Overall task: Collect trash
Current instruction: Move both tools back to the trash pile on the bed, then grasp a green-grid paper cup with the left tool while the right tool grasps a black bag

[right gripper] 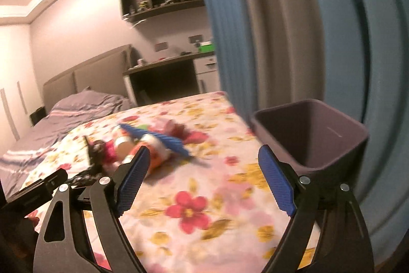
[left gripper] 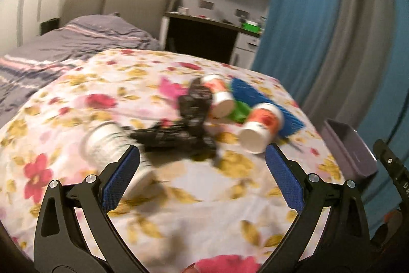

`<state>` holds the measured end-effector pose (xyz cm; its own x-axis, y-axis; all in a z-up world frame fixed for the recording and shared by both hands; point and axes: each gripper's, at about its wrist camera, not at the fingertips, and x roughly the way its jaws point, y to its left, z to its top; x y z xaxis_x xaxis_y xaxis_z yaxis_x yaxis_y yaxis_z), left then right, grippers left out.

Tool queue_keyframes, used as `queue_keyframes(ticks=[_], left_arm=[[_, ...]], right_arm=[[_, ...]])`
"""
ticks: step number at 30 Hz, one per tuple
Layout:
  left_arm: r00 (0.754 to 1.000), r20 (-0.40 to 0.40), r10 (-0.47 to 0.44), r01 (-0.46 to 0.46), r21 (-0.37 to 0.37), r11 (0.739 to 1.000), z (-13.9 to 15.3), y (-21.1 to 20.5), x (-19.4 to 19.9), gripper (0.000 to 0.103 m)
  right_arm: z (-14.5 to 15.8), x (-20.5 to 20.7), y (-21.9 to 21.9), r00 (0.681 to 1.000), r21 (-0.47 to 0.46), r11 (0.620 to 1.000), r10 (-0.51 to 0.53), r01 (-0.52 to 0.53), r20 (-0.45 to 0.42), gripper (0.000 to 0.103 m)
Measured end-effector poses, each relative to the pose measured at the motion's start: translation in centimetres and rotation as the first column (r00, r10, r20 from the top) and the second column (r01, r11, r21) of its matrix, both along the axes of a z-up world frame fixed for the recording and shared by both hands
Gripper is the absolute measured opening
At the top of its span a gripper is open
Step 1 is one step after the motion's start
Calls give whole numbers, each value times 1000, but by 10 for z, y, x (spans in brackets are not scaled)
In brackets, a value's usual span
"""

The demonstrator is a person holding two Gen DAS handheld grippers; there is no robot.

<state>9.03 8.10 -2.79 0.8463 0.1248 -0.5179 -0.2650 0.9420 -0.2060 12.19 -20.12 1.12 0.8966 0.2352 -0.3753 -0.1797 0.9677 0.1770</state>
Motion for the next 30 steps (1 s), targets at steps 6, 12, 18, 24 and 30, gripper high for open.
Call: queue_keyframes(ticks=[6, 12, 18, 24, 30], left_arm=[[996, -29, 90, -91, -25, 996, -9, 35, -14, 97], [989, -59, 133, -136, -56, 989, -21, 59, -13, 97], [983, -99, 153, -162, -90, 983, -32, 74, -1, 97], [980, -156, 126, -151, -165, 975, -45, 84, 8, 85], [983, -168, 79, -119, -247, 962, -56, 95, 11, 70]], right_arm=[[-7, 0, 43, 996, -7, 996, 88, -88, -19, 84], [-13, -2, 80, 986, -30, 986, 164, -165, -37, 84], [-16, 2, 104, 977, -47, 977, 207, -210, -49, 84], [-22, 14, 122, 967, -46, 968, 244, -248, -77, 83], [-23, 24, 144, 957, -64, 957, 276, -282, -87, 83]])
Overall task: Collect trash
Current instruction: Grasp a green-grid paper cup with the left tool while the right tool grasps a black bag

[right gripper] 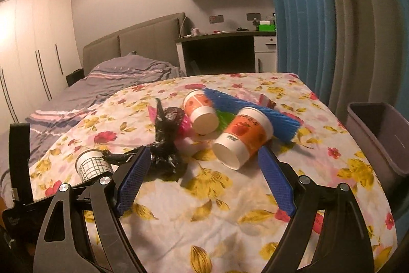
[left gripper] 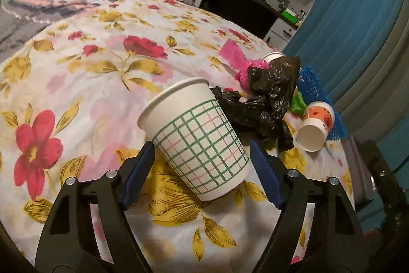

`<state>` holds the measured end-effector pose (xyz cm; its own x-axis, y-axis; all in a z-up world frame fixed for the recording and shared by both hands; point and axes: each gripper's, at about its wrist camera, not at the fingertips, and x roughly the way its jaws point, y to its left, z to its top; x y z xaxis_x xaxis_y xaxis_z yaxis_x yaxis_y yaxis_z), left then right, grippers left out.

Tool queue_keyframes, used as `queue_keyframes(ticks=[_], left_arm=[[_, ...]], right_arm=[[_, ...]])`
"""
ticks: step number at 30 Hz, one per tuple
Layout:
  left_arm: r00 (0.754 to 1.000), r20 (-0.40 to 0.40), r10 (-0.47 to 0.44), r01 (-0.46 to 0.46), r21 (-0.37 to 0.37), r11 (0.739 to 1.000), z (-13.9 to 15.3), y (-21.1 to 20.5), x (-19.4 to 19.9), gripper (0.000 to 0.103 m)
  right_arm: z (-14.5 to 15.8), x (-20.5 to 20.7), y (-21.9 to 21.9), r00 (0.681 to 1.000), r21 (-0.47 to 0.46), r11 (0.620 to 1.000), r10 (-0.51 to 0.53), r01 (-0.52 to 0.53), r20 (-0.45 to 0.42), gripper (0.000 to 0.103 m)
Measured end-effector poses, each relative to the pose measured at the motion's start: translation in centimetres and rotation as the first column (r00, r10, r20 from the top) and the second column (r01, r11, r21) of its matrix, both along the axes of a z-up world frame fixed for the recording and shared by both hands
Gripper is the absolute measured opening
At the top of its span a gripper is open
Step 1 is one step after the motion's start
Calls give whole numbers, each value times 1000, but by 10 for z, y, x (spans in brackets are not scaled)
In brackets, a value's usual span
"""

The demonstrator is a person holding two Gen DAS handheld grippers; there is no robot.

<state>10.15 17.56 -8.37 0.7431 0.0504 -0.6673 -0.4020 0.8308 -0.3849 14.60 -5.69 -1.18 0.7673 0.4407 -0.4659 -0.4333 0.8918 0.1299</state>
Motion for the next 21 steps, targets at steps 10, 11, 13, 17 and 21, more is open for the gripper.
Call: queue_keyframes(ticks=[10, 11, 13, 17, 21], left_arm=[[998, 60, -30, 32, -29, 999, 5, 14, -8, 57], [998, 65, -25, 27, -27, 999, 7, 17, -9, 57], [997, 76, -7, 8, -15, 1000, 10, 24, -13, 57], [996, 92, 19, -22, 28, 999, 19, 32, -17, 57], [993, 110, 33, -41, 71, 997, 28, 40, -17, 57]], right_arm=[[-14, 20, 32, 996, -24, 999, 47, -49, -75, 78], [-16, 22, 34, 995, -27, 998, 50, -53, -84, 78], [-21, 26, 41, 993, -33, 998, 58, -62, -107, 76], [-27, 34, 54, 989, -48, 996, 68, -75, -133, 75], [-31, 44, 68, 987, -72, 994, 70, -81, -143, 72]])
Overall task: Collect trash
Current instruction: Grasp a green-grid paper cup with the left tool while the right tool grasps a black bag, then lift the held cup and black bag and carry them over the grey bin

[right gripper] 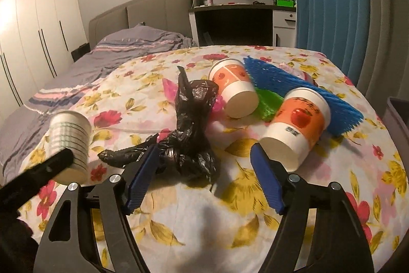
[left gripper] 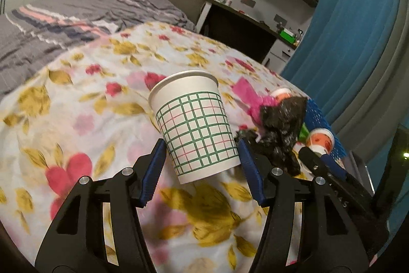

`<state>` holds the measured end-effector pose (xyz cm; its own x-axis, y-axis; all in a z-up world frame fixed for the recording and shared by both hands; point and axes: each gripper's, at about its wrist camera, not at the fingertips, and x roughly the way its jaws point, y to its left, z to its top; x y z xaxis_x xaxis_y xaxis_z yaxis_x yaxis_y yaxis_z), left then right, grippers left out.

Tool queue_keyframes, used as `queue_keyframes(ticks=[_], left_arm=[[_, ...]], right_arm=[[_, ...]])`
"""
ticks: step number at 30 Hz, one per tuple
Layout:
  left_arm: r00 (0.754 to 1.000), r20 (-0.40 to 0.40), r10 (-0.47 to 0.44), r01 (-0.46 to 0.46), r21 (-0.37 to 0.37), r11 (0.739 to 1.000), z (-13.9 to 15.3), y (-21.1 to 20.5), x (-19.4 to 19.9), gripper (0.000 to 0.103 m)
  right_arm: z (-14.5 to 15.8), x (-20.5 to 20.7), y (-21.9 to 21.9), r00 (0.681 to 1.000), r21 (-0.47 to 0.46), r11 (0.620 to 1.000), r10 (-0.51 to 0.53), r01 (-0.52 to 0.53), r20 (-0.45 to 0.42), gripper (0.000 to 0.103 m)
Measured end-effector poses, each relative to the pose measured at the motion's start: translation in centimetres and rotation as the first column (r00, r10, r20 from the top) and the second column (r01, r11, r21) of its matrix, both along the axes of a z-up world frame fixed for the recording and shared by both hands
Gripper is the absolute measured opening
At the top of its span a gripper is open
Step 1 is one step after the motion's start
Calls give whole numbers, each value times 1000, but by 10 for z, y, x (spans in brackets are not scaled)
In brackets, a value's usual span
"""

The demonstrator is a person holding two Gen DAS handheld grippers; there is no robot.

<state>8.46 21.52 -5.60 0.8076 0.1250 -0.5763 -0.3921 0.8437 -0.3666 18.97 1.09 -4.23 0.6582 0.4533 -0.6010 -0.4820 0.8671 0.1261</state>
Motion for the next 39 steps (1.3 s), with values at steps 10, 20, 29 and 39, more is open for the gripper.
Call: queue_keyframes(ticks=[10, 20, 29, 39], left_arm=[[1000, 15, 8, -8, 27, 1000, 3, 14, 5, 57], [1000, 8, -3, 3, 20, 1000, -2, 16, 7, 57], [1000, -6, -13, 13, 17, 1000, -4, 11, 8, 57], [1000, 9, -25, 24, 36, 999, 3, 1, 3, 57]], right_arm=[[-11, 24, 18, 999, -36, 999, 1, -3, -46, 66], [-20, 34, 32, 992, -58, 996, 60, -66, -109, 41], [-17, 29, 31, 992, -60, 994, 81, -87, -94, 11], [10, -4, -2, 997, 27, 997, 78, -78, -3, 5]])
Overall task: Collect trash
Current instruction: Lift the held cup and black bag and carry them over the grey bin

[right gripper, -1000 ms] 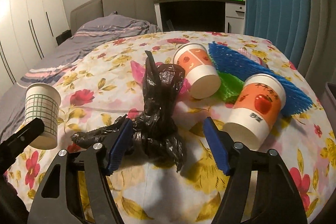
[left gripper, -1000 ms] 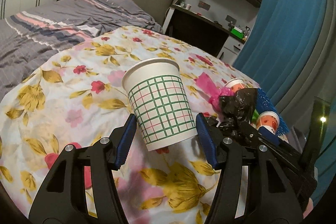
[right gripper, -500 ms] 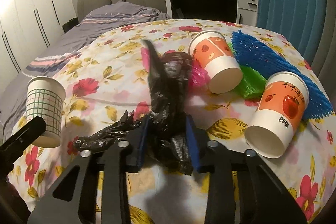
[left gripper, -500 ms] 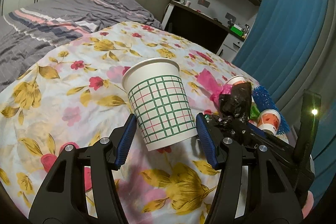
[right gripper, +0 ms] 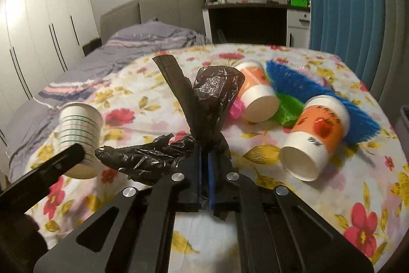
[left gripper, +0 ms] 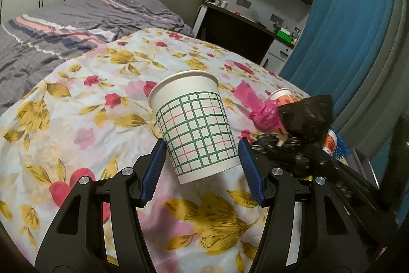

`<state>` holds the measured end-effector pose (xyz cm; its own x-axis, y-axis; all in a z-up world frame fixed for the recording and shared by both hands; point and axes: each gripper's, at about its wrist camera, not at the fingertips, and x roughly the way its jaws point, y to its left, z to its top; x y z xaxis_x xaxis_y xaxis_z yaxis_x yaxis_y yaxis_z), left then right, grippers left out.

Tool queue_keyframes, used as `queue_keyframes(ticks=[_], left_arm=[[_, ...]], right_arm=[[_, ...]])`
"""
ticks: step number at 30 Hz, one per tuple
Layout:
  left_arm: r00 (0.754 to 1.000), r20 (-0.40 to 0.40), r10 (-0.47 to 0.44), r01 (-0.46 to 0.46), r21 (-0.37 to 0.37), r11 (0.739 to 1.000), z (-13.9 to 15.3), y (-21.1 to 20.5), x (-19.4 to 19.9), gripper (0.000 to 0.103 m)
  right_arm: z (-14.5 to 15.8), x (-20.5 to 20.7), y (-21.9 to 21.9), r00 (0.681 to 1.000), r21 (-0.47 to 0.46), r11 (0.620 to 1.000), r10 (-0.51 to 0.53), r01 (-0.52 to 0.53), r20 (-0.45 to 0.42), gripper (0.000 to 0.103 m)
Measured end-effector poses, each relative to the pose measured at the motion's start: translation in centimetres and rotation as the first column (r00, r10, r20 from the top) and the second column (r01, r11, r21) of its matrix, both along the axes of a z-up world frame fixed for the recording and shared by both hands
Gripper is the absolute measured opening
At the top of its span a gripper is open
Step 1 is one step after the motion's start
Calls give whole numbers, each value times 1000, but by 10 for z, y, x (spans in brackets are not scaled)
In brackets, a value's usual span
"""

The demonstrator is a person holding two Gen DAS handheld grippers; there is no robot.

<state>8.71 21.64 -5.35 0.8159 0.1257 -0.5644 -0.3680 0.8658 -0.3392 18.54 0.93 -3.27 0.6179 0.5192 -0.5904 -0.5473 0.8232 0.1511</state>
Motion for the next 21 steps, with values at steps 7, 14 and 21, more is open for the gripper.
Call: queue_keyframes(ticks=[7, 14, 21], left_arm=[[999, 18, -35, 35, 22, 999, 9, -19, -5, 57], [995, 33, -92, 91, 45, 995, 18, -50, -9, 57], [984, 49, -172, 169, 68, 983, 28, -90, -11, 57]], right_arm=[[19, -23, -40, 998, 47, 998, -34, 31, 51, 5], [32, -39, -88, 993, 78, 994, -84, 77, 85, 5], [38, -54, -129, 984, 101, 986, -144, 133, 107, 5]])
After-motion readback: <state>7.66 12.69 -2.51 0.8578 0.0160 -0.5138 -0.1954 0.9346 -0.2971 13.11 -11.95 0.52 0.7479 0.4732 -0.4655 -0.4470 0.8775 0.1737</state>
